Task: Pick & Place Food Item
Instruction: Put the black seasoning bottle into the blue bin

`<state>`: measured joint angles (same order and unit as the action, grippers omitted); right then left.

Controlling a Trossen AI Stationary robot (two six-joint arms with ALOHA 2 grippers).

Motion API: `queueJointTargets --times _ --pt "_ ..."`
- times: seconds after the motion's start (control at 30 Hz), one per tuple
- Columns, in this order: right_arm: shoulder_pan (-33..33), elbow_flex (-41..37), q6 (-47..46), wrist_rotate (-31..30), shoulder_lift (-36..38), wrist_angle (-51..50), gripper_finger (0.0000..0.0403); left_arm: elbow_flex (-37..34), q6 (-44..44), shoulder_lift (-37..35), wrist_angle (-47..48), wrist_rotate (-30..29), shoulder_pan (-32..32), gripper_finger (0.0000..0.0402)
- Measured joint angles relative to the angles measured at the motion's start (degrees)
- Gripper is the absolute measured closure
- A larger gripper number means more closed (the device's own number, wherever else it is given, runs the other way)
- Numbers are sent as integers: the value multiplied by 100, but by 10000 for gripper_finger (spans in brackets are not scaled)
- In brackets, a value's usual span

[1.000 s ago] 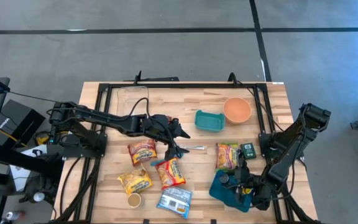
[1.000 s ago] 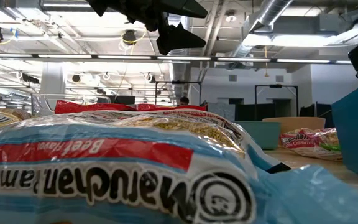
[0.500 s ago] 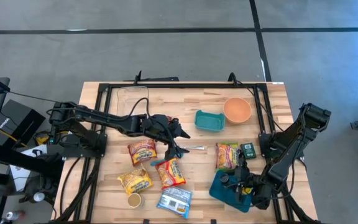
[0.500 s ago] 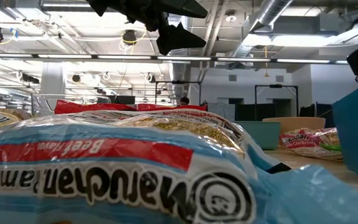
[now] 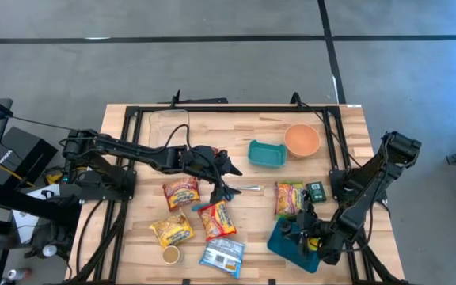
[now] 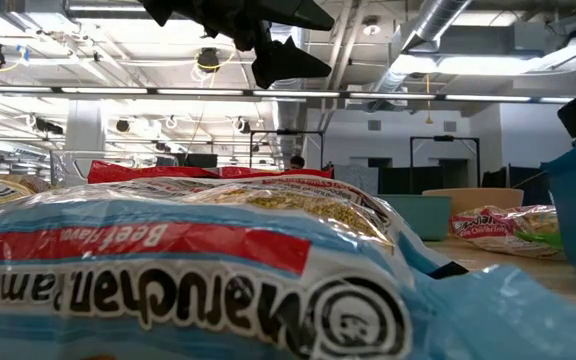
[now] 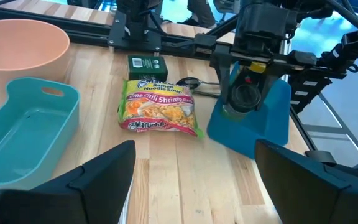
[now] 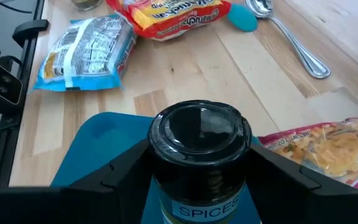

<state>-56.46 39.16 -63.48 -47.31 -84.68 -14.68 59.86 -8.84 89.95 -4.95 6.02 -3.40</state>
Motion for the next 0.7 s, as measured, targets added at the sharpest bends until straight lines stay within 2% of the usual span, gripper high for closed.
queueJointTargets --times 0.7 --pt "-3 4 0 -15 0 -12 170 0 0 0 -1 0 0 79"
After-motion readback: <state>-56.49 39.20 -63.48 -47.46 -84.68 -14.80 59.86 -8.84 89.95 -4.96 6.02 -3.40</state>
